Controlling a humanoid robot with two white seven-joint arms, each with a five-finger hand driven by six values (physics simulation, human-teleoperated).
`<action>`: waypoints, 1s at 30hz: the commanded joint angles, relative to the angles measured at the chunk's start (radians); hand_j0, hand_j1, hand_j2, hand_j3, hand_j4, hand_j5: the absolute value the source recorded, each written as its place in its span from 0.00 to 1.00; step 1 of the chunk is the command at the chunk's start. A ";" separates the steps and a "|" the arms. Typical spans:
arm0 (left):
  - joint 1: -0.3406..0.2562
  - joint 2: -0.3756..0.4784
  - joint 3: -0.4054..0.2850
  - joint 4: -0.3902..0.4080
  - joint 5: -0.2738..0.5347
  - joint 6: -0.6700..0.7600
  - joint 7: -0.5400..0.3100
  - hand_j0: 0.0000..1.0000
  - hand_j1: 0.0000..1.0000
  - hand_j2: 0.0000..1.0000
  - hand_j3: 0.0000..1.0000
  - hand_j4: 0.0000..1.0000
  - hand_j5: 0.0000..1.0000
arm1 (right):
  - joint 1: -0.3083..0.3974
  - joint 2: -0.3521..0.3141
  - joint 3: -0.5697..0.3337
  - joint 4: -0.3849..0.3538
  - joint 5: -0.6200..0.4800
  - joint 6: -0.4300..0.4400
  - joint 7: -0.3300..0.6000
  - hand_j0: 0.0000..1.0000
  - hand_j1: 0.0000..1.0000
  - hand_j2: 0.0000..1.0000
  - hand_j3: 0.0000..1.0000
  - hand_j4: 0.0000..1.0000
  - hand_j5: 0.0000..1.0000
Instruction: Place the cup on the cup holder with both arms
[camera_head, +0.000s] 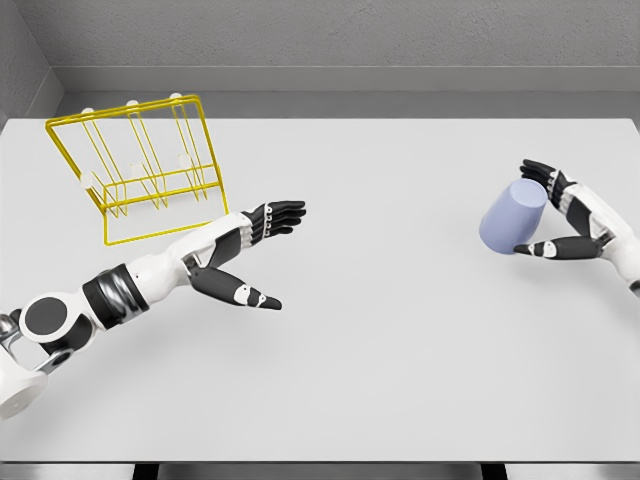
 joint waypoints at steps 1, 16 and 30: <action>0.000 0.000 0.000 -0.001 0.004 0.000 0.000 1.00 1.00 1.00 1.00 1.00 1.00 | 0.000 0.006 -0.001 0.004 -0.005 0.001 0.000 1.00 1.00 1.00 1.00 1.00 1.00; -0.003 -0.001 -0.001 -0.001 -0.001 0.002 0.001 1.00 1.00 1.00 1.00 1.00 1.00 | 0.000 0.032 0.000 0.005 -0.005 0.001 0.000 1.00 1.00 1.00 1.00 1.00 1.00; -0.003 -0.001 -0.001 0.003 -0.001 0.002 0.001 1.00 1.00 1.00 1.00 1.00 1.00 | 0.000 0.052 -0.001 0.033 -0.002 0.001 0.006 0.68 0.68 0.68 0.68 0.68 0.68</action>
